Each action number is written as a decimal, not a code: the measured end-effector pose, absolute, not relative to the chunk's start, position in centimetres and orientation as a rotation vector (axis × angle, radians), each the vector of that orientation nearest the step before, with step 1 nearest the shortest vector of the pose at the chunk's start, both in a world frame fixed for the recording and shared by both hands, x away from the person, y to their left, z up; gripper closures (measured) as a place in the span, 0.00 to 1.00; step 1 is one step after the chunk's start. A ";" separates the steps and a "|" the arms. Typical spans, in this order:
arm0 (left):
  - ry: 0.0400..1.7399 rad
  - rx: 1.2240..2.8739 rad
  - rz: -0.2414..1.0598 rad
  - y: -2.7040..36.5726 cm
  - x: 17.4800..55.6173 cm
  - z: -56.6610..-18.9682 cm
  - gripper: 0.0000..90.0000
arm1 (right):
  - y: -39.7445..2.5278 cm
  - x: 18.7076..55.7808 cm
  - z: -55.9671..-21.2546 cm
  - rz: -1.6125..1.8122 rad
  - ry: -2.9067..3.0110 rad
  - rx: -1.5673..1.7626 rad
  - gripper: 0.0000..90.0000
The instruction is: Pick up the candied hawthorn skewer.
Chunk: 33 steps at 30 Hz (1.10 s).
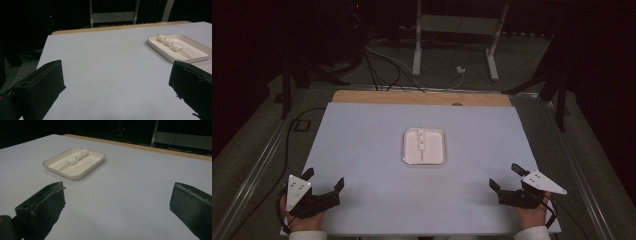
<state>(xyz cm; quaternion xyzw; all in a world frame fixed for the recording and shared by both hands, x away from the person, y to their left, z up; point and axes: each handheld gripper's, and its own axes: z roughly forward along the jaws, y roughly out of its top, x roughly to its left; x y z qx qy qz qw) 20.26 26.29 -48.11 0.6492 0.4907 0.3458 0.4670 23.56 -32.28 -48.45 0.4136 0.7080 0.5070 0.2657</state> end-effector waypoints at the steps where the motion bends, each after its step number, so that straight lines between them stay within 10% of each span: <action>1: 1.206 1.590 0.851 26.3 20.3 -48.1 0.01 | -32.3 23.6 -48.5 1.368 1.913 1.120 0.00; 33: 1.168 1.667 0.714 20.1 25.6 -44.5 0.01 | -32.5 24.0 -48.8 1.344 1.917 1.151 0.00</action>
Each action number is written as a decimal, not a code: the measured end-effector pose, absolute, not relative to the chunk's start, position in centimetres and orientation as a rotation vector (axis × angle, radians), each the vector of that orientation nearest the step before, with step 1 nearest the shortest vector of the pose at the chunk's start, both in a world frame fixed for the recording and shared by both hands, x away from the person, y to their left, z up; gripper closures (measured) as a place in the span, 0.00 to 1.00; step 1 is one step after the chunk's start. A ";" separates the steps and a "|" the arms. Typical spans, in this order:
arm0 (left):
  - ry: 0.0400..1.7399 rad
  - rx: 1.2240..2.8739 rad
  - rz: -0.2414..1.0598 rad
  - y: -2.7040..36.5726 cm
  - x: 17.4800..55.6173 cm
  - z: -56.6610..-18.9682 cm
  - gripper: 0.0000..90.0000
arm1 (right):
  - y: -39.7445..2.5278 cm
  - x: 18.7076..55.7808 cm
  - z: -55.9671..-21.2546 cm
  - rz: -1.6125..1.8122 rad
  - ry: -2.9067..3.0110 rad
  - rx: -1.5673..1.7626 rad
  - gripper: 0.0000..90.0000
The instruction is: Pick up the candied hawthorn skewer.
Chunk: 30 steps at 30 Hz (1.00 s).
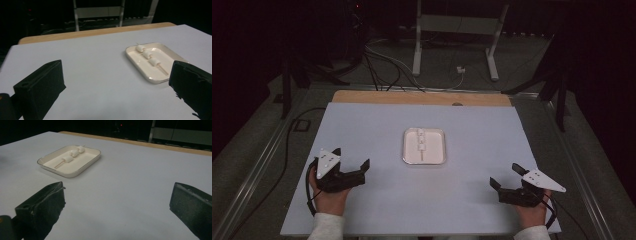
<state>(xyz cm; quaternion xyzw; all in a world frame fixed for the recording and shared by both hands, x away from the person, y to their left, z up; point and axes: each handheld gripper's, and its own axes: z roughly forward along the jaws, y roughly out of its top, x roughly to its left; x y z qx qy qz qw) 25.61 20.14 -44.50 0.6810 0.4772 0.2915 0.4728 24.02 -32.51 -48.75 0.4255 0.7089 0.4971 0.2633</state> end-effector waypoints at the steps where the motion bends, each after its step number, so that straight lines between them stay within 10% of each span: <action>1: 1.161 1.676 0.702 19.4 26.5 -44.6 0.01 | -32.5 24.0 -48.8 1.343 1.919 1.150 0.00; 30: 1.107 1.859 0.544 8.8 33.8 -49.5 0.01 | -32.4 24.1 -48.8 1.336 1.933 1.155 0.00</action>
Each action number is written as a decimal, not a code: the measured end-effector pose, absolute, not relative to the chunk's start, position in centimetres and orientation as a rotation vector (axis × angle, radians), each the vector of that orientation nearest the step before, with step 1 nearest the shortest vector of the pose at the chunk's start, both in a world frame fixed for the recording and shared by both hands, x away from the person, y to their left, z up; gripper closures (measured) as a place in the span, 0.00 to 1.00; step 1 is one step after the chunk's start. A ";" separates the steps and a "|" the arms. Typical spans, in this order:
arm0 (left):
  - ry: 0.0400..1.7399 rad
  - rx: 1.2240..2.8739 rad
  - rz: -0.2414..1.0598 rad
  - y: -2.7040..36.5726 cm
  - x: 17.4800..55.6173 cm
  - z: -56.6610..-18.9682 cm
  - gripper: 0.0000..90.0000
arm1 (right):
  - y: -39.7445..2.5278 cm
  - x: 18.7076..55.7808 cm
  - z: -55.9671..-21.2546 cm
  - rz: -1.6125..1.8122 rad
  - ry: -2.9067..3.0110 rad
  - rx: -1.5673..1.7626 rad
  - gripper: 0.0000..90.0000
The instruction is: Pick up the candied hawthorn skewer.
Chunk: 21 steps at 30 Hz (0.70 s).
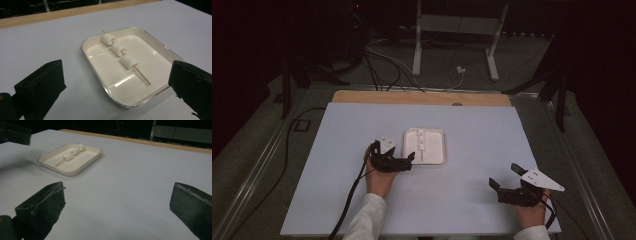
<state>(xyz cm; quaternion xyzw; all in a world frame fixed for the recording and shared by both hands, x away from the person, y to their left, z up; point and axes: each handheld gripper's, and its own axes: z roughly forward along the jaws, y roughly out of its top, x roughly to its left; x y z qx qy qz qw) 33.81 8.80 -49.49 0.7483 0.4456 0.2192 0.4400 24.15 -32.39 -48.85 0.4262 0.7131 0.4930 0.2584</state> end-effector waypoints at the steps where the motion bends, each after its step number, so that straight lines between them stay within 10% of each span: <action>1: 1.104 1.861 0.539 8.5 34.0 -49.6 0.02 | -32.4 24.2 -48.8 1.337 1.933 1.155 0.00; 21: 1.122 1.995 0.503 4.0 36.1 -52.0 0.07 | -32.4 24.2 -48.9 1.334 1.938 1.154 0.00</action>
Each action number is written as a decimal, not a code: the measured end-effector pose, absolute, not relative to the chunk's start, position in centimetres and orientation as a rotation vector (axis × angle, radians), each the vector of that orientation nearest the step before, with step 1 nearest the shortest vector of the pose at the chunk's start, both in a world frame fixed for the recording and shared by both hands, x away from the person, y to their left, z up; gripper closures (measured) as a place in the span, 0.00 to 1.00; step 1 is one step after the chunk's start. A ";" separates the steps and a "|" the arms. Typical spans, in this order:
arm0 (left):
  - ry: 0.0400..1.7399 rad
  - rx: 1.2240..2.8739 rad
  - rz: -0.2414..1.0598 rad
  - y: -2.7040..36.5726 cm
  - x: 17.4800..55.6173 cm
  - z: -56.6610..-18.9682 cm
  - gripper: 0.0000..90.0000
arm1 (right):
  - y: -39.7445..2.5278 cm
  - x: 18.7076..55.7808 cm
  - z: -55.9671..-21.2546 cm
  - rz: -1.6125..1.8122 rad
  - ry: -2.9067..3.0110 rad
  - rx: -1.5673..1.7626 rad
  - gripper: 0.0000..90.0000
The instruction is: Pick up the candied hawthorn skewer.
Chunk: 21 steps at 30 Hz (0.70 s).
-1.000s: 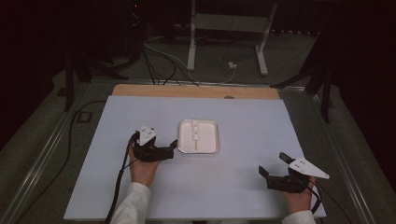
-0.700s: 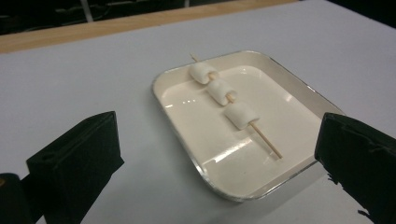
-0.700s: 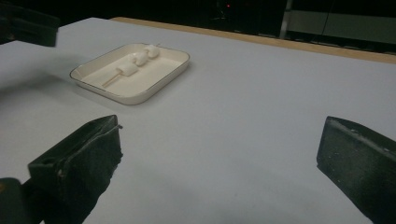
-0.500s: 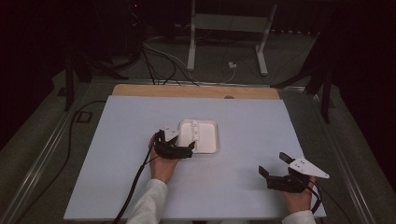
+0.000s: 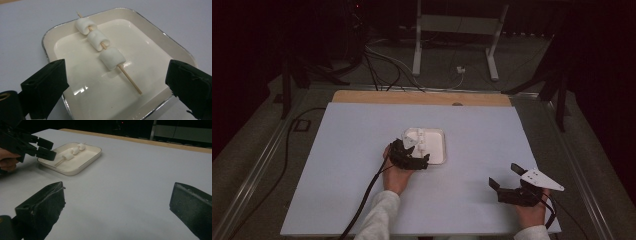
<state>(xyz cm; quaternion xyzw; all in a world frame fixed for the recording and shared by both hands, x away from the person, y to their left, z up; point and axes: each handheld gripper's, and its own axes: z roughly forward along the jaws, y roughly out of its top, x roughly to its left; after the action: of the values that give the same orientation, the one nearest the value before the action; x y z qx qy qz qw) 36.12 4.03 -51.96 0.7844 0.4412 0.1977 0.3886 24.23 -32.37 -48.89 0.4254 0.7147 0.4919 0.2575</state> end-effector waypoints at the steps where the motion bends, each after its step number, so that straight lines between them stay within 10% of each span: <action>1: 1.130 2.004 0.508 3.9 36.2 -52.1 0.08 | -32.4 24.2 -48.9 1.334 1.939 1.153 0.00; 21: 1.110 2.091 0.516 3.6 36.3 -52.5 0.67 | -32.4 24.2 -48.9 1.334 1.941 1.154 0.00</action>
<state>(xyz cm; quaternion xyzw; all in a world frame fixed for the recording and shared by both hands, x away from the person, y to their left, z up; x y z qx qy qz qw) 36.34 3.55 -52.45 0.8079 0.4289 0.1994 0.3516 24.24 -32.43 -48.88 0.4254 0.7151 0.4918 0.2565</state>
